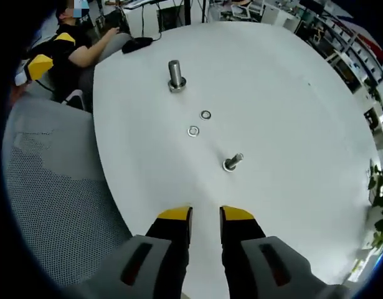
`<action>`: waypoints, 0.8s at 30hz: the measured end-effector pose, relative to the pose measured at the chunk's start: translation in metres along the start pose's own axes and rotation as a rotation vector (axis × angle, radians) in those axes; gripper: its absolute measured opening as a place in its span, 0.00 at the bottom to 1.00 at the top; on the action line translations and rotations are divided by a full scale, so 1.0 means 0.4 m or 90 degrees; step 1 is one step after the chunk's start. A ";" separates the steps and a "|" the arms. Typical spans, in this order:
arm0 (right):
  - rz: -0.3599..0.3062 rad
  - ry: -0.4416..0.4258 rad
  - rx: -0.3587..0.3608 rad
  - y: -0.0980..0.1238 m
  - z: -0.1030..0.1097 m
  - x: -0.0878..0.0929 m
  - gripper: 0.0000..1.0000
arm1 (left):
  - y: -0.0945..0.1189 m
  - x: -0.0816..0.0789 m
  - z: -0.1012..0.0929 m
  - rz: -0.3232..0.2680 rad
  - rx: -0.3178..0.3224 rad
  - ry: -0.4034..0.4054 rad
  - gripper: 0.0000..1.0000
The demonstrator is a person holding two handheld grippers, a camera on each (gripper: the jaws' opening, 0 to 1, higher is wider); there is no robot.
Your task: Place the washer onto the threaded stud by aligning its center hole with the stud, sliding it down to the base, and recovering from edge contact or off-axis alignment until the washer reaches the visible bottom stop.
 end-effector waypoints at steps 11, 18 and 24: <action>-0.045 0.019 -0.010 0.021 0.045 -0.025 0.21 | -0.005 -0.001 -0.006 0.006 0.003 -0.005 0.20; -0.062 0.013 -0.036 0.016 0.056 -0.045 0.21 | -0.005 0.001 0.004 0.014 -0.031 -0.020 0.19; -0.079 0.011 -0.044 0.028 0.064 -0.078 0.21 | -0.010 0.010 0.010 0.030 -0.041 -0.020 0.19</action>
Point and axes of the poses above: the point that each gripper's makers call its tool centre point, and the gripper's own axes: y roughly backward along the fingers, z roughly to its left, x roughly out of its underside, the point moved 2 cm from there along y, roughly backward along the fingers, and after that the axes turned 15 degrees about z, right-handed, at the moved point
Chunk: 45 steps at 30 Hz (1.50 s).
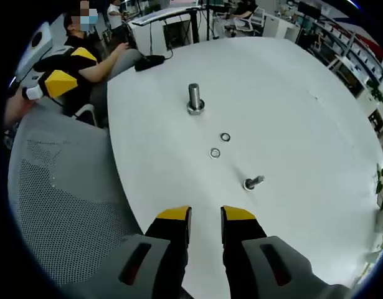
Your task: Place the washer onto the threaded stud by aligning its center hole with the stud, sliding it down to the base, and recovering from edge contact or off-axis alignment until the washer reaches the visible bottom stop.
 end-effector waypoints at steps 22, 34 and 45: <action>-0.056 0.003 -0.043 -0.015 0.023 -0.073 0.21 | -0.008 0.005 -0.014 0.025 -0.045 -0.075 0.19; -0.015 0.012 -0.027 -0.082 0.000 -0.102 0.21 | 0.002 0.004 0.003 0.009 -0.035 -0.042 0.19; 0.022 0.051 -0.018 -0.137 -0.031 -0.134 0.21 | -0.001 0.009 0.001 0.013 -0.029 -0.038 0.19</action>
Point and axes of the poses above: the point that each gripper's makers call its tool centre point, and the gripper's own axes: y roughly backward along the fingers, z roughly to its left, x roughly out of its underside, the point moved 2 cm from there along y, roughly backward along the fingers, and after that the axes turned 15 degrees about z, right-handed, at the moved point
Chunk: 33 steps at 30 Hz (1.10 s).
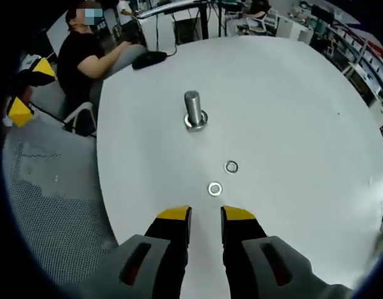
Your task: Place the washer onto the threaded stud by aligning its center hole with the stud, sliding it down to the base, and recovering from edge contact or off-axis alignment until the washer reaches the visible bottom stop.
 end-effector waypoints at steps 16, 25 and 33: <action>0.044 0.042 0.006 -0.085 -0.025 -0.030 0.21 | -0.001 0.008 0.011 0.009 -0.013 0.005 0.19; 0.044 0.069 0.008 -0.101 -0.029 -0.029 0.21 | -0.001 0.010 0.022 0.011 -0.020 0.016 0.19; 0.022 0.122 0.011 -0.104 -0.019 -0.044 0.20 | -0.008 0.016 0.015 0.025 -0.021 0.002 0.18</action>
Point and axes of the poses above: the point that each gripper's makers call its tool centre point, and the gripper's own axes: y roughly backward along the fingers, z roughly to its left, x roughly out of its underside, the point moved 2 cm from there along y, roughly backward along the fingers, and after that the axes turned 15 degrees about z, right-handed, at the moved point
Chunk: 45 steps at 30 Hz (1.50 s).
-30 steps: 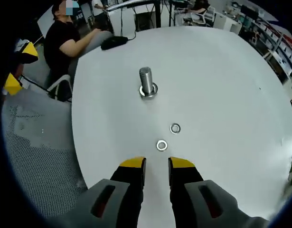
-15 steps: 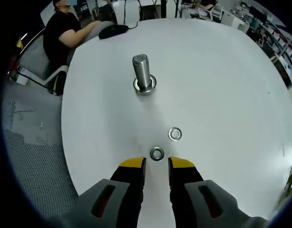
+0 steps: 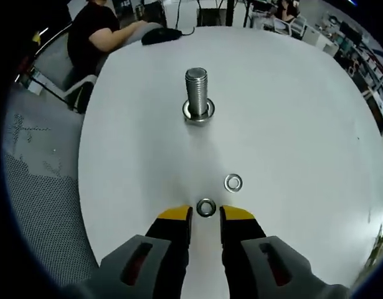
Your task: Place the washer onto the threaded stud by aligning its center hole with the stud, sliding it down to the base, and recovering from edge contact or off-axis alignment until the washer reaches the visible bottom stop.
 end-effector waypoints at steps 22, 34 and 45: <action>0.114 0.113 0.019 -0.003 0.004 -0.010 0.16 | -0.004 0.004 -0.002 0.007 0.003 -0.002 0.18; 0.164 0.122 0.047 -0.003 0.010 -0.017 0.15 | -0.006 0.007 -0.006 0.014 0.005 -0.007 0.18; 0.147 0.085 0.051 0.000 0.009 -0.012 0.15 | -0.009 0.012 -0.003 0.021 0.005 -0.001 0.18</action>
Point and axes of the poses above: the point that each gripper's makers call its tool centre point, and the gripper's own axes: y roughly backward along the fingers, z roughly to its left, x roughly out of its underside, the point moved 2 cm from there along y, roughly backward along the fingers, and after that the axes turned 15 degrees about z, right-handed, at the moved point
